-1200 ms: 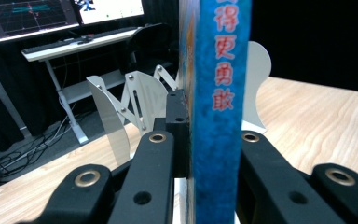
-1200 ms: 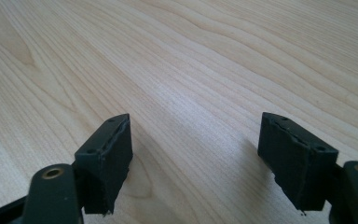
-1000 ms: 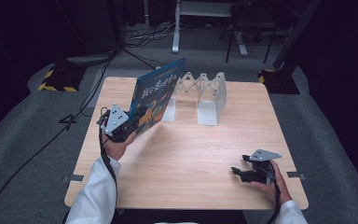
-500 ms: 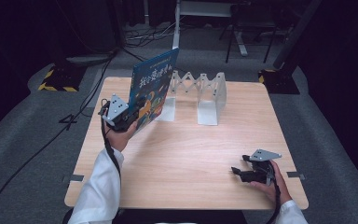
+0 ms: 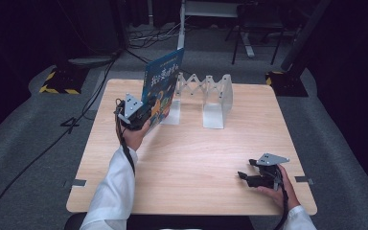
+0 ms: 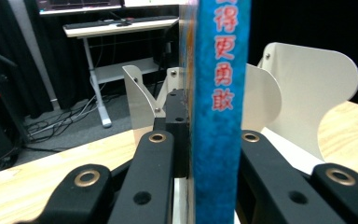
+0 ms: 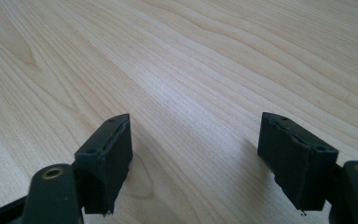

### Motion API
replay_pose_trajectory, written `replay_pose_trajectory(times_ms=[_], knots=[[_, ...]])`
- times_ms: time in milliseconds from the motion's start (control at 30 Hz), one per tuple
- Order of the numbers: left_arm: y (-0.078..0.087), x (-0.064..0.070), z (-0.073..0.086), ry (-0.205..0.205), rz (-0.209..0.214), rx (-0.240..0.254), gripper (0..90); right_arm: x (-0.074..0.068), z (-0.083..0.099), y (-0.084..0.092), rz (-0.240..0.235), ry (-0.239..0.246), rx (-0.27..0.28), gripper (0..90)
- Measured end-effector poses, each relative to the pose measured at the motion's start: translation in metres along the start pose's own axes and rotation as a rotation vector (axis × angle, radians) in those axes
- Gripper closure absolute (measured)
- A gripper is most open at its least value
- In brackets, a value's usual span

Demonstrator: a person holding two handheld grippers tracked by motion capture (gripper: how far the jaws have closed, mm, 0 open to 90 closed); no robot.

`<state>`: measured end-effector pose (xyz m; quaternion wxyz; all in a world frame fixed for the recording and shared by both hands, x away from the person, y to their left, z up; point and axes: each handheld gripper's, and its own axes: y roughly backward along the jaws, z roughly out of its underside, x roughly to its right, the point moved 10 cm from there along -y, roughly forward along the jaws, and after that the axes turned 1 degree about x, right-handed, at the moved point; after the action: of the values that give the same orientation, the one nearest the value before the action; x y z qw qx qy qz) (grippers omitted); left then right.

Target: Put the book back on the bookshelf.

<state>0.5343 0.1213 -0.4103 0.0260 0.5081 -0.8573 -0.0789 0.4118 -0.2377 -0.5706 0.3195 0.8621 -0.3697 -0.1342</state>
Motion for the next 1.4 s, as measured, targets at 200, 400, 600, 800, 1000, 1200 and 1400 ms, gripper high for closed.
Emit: replay_pose_trajectory(times_ms=[200, 400, 600, 800, 1000, 1200, 1400], knots=[[-0.005, -0.002, 0.003, 0.032, -0.032, 0.024, 82.7, 0.0, 0.0, 0.0, 0.001, -0.001, 0.0, 26.6], [-0.009, -0.001, 0.008, 0.068, -0.06, 0.058, 82.6, 0.0, 0.0, 0.0, 0.001, -0.001, 0.0, 26.6], [-0.014, 0.01, 0.016, 0.024, -0.037, 0.031, 82.1, 0.0, 0.0, 0.0, 0.0, -0.001, 0.0, 26.6], [-0.023, 0.013, 0.027, 0.027, -0.027, -0.018, 81.9, 0.0, 0.0, 0.0, 0.0, -0.001, 0.0, 26.6], [-0.026, 0.007, 0.031, 0.056, -0.037, -0.033, 82.2, 0.0, 0.0, 0.0, -0.001, -0.001, 0.0, 26.6], [-0.028, 0.001, 0.037, 0.059, -0.047, -0.055, 82.0, 0.0, 0.0, 0.0, 0.0, 0.0, 0.0, 26.6], [-0.033, -0.003, 0.036, 0.065, -0.044, -0.063, 81.6, 0.0, 0.0, 0.0, -0.001, -0.001, 0.0, 26.6]])
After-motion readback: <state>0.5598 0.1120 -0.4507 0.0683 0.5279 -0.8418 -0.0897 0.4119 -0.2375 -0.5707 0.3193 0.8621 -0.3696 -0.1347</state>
